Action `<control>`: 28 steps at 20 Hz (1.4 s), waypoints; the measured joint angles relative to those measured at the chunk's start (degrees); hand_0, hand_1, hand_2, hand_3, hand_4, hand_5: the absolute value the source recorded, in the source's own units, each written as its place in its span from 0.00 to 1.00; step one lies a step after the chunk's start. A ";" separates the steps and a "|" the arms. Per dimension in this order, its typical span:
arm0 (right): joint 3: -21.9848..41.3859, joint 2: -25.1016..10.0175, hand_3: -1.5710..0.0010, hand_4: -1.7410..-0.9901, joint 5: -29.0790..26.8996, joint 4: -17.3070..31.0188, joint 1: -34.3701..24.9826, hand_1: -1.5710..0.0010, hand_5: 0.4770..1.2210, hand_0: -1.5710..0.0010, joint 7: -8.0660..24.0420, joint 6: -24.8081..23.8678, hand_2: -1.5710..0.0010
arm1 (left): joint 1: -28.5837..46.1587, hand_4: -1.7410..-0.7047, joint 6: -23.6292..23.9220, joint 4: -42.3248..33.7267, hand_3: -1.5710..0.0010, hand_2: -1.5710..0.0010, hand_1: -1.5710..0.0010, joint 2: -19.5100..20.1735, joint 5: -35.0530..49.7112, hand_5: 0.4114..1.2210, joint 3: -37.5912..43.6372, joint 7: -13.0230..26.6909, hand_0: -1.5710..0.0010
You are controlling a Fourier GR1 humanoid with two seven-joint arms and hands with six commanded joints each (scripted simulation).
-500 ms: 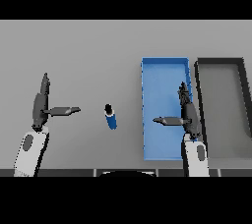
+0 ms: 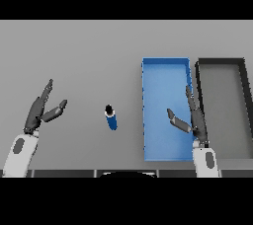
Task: Pick up the blue pipe and place it into the blue bin.
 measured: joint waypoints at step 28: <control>1.01 0.17 1.00 0.71 0.68 -1.37 0.49 1.00 0.21 1.00 4.27 0.52 1.00 | -3.57 0.60 -10.56 -0.77 1.00 1.00 1.00 -12.93 -8.84 0.06 -18.74 2.92 1.00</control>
